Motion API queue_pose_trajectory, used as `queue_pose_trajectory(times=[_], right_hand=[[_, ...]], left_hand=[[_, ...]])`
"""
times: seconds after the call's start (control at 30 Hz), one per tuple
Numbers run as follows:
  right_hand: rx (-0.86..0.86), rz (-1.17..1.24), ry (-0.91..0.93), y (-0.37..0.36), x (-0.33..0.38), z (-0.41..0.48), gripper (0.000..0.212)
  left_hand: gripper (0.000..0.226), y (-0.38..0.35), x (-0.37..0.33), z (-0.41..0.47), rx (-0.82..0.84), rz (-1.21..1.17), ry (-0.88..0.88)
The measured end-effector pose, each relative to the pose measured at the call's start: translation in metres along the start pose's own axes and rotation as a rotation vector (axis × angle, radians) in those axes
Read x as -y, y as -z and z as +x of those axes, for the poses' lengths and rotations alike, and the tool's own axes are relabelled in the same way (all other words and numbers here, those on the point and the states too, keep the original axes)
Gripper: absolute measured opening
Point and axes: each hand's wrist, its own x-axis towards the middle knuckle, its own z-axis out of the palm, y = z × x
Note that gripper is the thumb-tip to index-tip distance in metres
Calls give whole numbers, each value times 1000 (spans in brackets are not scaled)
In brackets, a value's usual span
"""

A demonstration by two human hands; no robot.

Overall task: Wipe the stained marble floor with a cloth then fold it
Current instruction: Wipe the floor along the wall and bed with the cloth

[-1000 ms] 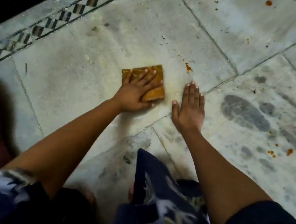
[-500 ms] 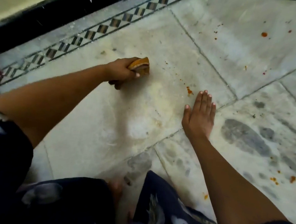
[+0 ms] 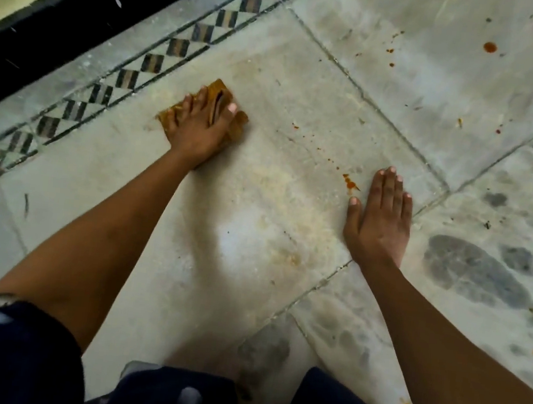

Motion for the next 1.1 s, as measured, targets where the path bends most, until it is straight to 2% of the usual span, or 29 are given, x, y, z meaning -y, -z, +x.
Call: queue_pose_trajectory(times=[0.1,0.2,0.27,0.33,0.4,0.47,0.6,0.7,0.8,0.93,1.0,1.1], right_hand=[[-4,9,-3,0,0,0,67],[-3,9,4,1,1,-1,69],[-5,18,2,2,1,-1,70],[-11,29,0,2,1,-1,70],[-18,29,1,1,0,-1,69],[-28,28,1,0,0,-1,69],[-30,25,-2,-2,0,0,68],[-20,16,-2,-2,0,-1,68],[-20,17,1,-1,0,0,68],[-31,20,-1,0,-1,0,68],[-33,27,-4,-1,0,0,68],[-28,22,-4,-1,0,1,68]], left_hand=[[81,2,-22,37,-55,6,63],[74,-3,-54,58,-20,72,-37],[72,-11,-67,53,15,139,-151],[71,-23,-64,29,48,243,-347],[66,-32,-47,-1,88,294,-597],[61,-26,-21,-16,144,264,-703],[65,-7,-12,27,49,279,-385],[65,-17,-51,51,-20,358,-284],[78,-38,-85,31,4,443,-459],[76,-42,-55,-15,27,472,-787],[73,-29,-28,-10,13,452,-784],[74,-15,-26,27,-39,437,-594]])
